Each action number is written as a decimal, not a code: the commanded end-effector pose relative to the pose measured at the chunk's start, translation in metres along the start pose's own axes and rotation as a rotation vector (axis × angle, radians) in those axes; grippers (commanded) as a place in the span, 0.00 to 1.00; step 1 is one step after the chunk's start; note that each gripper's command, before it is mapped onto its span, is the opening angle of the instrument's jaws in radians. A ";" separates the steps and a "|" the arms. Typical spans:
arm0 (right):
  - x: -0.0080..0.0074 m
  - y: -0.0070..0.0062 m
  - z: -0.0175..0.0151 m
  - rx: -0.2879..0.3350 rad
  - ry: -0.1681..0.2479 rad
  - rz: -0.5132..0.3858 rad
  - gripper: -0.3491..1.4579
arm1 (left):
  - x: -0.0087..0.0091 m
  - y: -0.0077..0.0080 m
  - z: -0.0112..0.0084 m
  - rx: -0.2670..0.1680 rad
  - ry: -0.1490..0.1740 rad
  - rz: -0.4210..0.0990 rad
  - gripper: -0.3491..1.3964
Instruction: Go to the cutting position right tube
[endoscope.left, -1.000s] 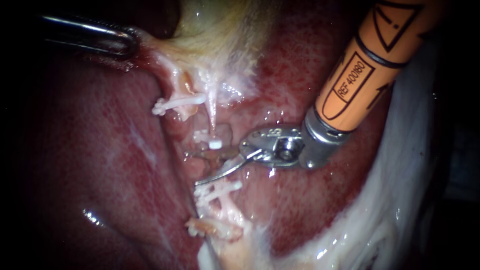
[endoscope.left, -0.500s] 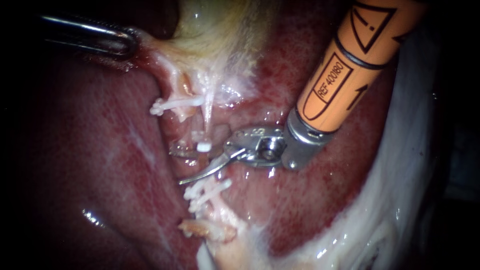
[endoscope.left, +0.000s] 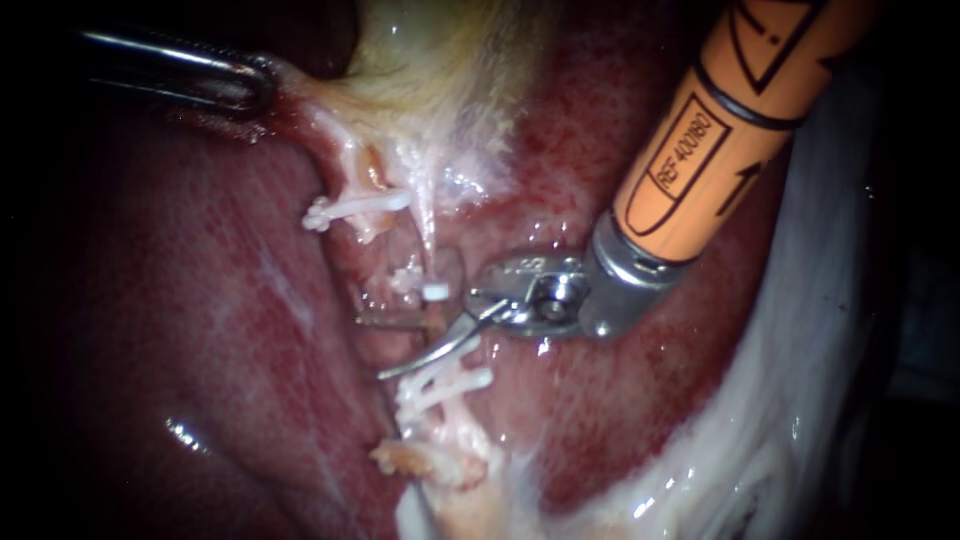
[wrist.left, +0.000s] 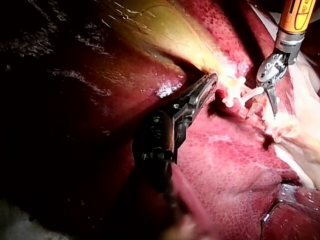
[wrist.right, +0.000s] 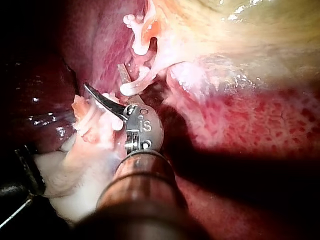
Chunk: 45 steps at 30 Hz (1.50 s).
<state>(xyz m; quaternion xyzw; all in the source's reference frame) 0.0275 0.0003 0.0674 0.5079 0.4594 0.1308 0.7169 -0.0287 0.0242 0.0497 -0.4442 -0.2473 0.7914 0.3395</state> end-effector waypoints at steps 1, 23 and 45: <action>0.0000 -0.0001 -0.0001 -0.006 -0.009 0.001 0.93 | 0.0000 0.0000 0.0000 -0.001 0.000 0.001 0.00; 0.0016 0.0007 0.0022 0.067 0.105 0.006 0.92 | 0.0001 0.0000 0.0000 -0.001 0.000 0.000 0.00; 0.0031 -0.0029 0.0027 0.102 0.113 0.002 0.91 | 0.0000 0.0000 0.0000 -0.001 0.000 0.001 0.00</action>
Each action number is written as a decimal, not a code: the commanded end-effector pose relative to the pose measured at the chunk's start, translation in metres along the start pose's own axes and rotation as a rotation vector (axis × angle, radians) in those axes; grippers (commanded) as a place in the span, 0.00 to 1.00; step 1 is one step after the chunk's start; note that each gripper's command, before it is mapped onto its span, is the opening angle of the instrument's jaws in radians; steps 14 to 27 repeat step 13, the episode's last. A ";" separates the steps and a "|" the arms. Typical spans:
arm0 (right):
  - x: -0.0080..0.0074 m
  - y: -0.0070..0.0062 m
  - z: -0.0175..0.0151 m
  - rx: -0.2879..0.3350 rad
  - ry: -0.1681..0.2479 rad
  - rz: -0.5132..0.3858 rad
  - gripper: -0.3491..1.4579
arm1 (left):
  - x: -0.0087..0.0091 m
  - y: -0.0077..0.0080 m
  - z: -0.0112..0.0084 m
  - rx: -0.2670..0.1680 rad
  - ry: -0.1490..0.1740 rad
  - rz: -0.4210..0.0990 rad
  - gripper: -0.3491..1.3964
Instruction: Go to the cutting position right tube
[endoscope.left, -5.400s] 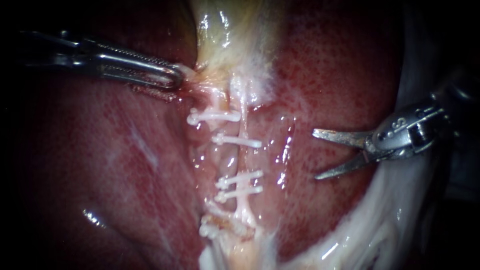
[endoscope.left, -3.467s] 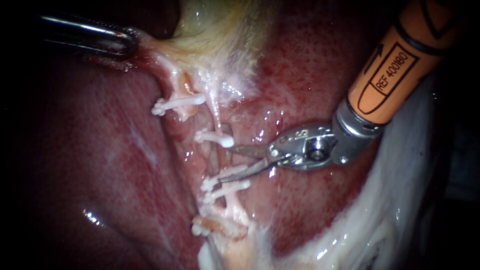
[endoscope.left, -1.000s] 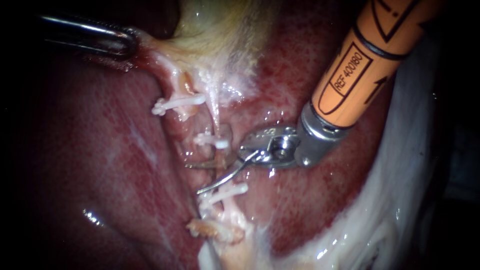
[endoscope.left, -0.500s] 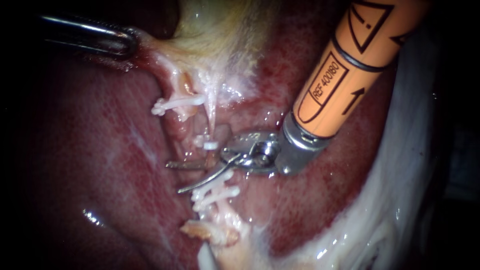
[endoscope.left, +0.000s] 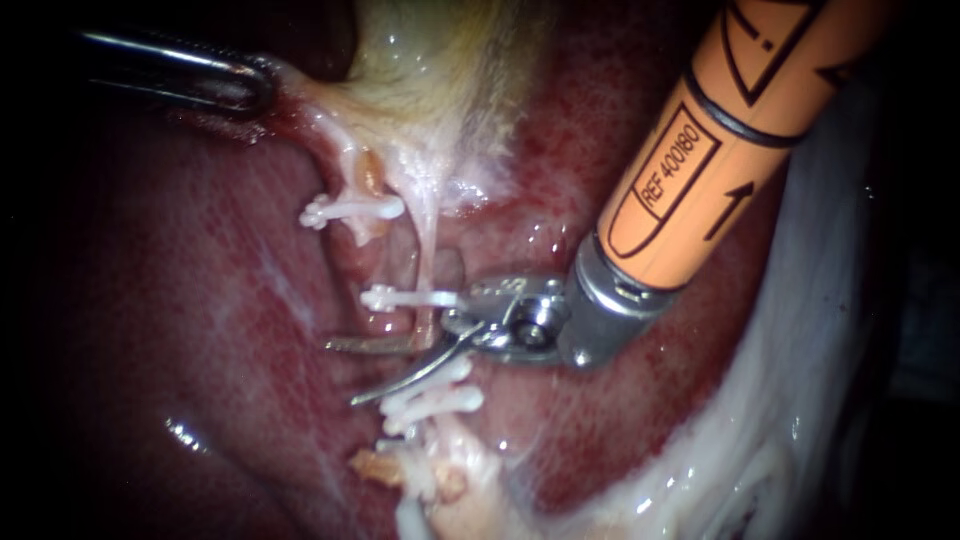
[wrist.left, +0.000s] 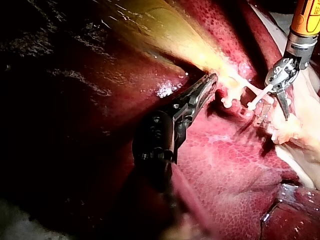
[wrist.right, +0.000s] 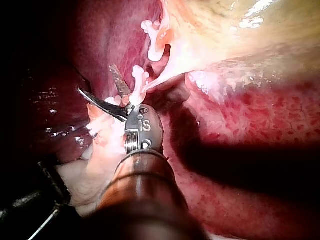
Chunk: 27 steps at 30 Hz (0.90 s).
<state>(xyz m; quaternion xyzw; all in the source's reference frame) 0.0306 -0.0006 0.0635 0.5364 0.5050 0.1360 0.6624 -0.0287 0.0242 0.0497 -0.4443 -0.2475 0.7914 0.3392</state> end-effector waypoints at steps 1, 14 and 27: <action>0.0000 0.0000 0.0000 -0.002 0.000 -0.001 0.91 | 0.0000 0.0000 0.0000 0.000 0.000 0.000 0.00; 0.0000 0.0001 -0.0002 -0.002 0.001 0.000 0.90 | 0.0001 0.0000 0.0000 -0.001 0.000 0.000 0.00; 0.0000 0.0001 -0.0002 -0.002 0.001 0.000 0.90 | 0.0001 0.0000 0.0000 -0.001 0.000 0.000 0.00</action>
